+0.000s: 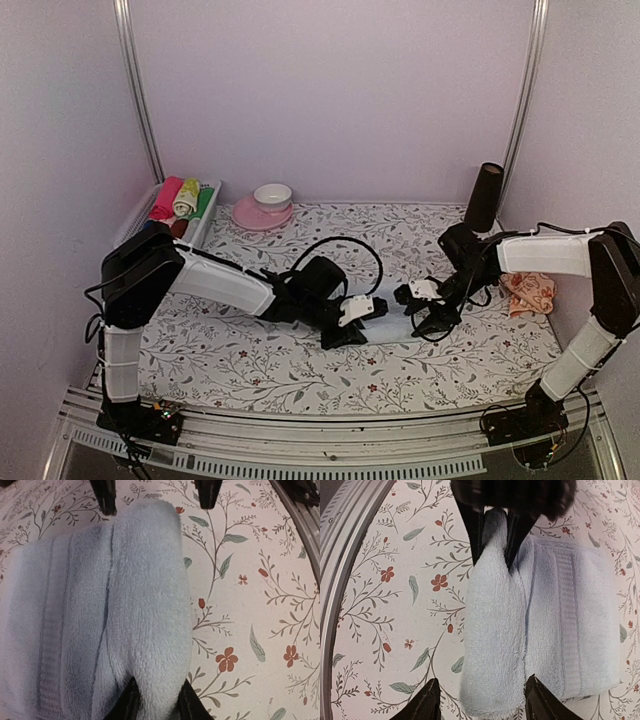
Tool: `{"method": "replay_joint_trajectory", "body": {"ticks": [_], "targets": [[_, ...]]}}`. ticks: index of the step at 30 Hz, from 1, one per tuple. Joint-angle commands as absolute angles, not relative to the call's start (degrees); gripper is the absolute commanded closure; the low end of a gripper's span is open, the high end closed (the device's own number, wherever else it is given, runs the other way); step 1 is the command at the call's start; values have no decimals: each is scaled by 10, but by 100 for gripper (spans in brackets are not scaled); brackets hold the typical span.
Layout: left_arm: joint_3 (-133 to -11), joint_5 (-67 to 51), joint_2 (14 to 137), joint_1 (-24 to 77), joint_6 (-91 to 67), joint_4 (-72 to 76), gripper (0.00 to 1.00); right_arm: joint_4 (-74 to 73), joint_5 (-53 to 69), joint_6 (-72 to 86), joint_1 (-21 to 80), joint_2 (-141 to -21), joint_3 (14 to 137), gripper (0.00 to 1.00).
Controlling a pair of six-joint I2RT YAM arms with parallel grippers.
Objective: Roll the towels
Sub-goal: Roll the towel at the center of the board.
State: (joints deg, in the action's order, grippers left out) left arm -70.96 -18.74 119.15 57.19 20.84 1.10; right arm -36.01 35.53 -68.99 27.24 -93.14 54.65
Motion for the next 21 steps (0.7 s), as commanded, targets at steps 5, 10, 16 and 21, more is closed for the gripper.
{"method": "replay_joint_trajectory", "body": {"ticks": [5, 10, 16, 21], "targets": [[-760, -316, 1240, 513, 132, -85, 77, -284, 348, -722, 279, -871, 506, 41], [-794, -357, 1259, 496, 120, -118, 76, -271, 337, -713, 300, -886, 503, 41], [-817, -385, 1277, 488, 117, -144, 76, -259, 307, -706, 320, -916, 503, 42], [-833, -393, 1291, 484, 115, -159, 75, -240, 280, -692, 326, -943, 501, 44]]}}
